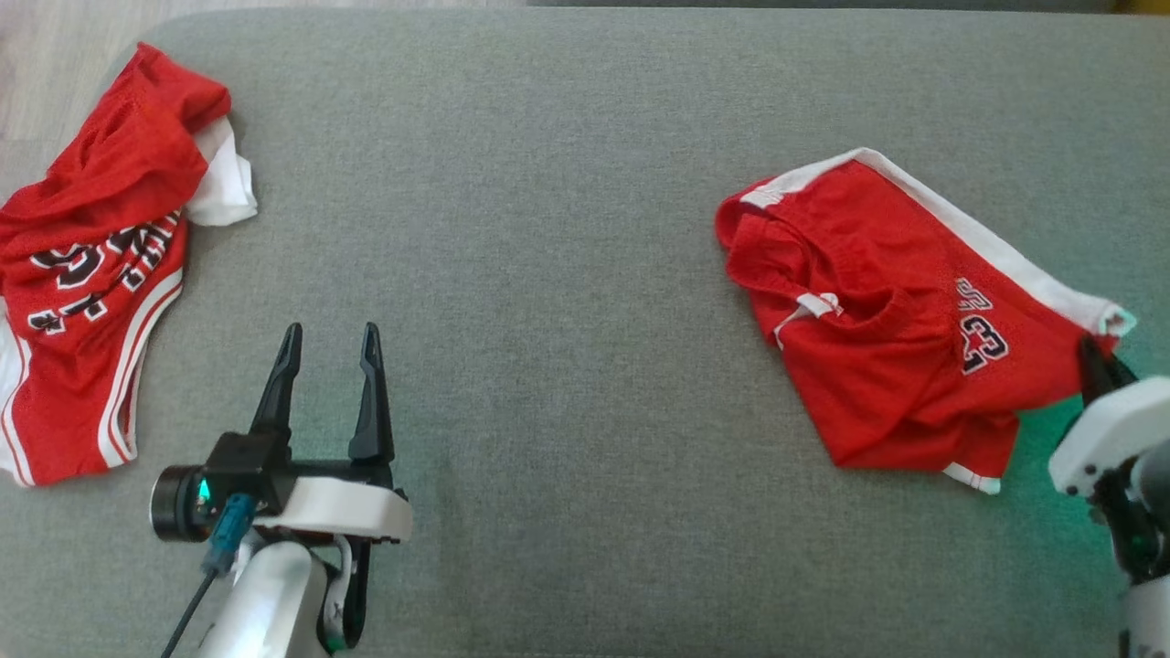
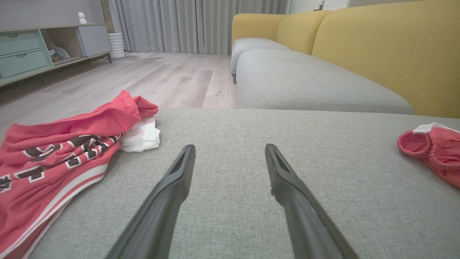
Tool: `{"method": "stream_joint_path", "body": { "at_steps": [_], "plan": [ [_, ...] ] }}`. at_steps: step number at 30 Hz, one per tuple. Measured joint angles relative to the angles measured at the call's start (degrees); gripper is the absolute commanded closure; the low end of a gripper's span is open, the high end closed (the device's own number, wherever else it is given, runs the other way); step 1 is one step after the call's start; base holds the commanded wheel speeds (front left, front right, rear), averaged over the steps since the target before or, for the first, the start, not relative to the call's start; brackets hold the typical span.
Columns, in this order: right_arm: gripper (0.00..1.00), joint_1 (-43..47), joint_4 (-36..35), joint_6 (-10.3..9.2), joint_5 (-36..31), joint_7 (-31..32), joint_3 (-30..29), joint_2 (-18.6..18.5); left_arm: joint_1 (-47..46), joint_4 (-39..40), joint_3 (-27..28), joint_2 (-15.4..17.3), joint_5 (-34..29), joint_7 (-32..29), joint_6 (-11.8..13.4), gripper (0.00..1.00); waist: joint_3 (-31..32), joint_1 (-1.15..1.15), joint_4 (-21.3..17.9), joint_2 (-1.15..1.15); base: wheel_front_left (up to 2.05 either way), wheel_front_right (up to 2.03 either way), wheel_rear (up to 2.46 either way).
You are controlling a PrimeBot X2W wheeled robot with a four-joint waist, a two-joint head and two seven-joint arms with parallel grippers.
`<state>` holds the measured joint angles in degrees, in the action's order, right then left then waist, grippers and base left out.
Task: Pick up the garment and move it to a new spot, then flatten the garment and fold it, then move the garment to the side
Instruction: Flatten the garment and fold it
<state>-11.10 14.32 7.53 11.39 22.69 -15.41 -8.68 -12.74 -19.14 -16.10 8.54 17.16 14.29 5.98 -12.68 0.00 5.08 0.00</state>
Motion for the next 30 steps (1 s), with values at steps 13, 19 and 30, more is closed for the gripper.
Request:
{"method": "stream_joint_path", "body": {
  "at_steps": [13, 19, 30],
  "plan": [
    [0.00, 0.2, -6.0, 0.00, -2.9, -19.3, -1.4, 3.7, 0.1, -0.4, 0.5, 0.1, 0.0, 0.1, 0.1, 0.00, 1.1, 0.00, -0.7, 0.00, 0.00, 0.00, 0.00],
    [0.00, 3.2, -11.4, 0.00, -3.9, -20.6, 4.5, 4.7, 0.3, -0.4, 0.5, 0.3, 0.0, 0.1, 0.1, 0.00, 2.2, -0.01, -1.1, 0.00, 0.00, 0.00, 0.00],
    [0.00, 12.0, -20.0, 0.00, -2.7, -18.6, 12.0, 6.0, 1.8, 0.2, 0.3, 1.3, 0.0, -0.1, 0.3, 0.00, 4.0, 0.00, -1.5, 0.00, 0.00, 0.00, 0.00]
  ]
}}
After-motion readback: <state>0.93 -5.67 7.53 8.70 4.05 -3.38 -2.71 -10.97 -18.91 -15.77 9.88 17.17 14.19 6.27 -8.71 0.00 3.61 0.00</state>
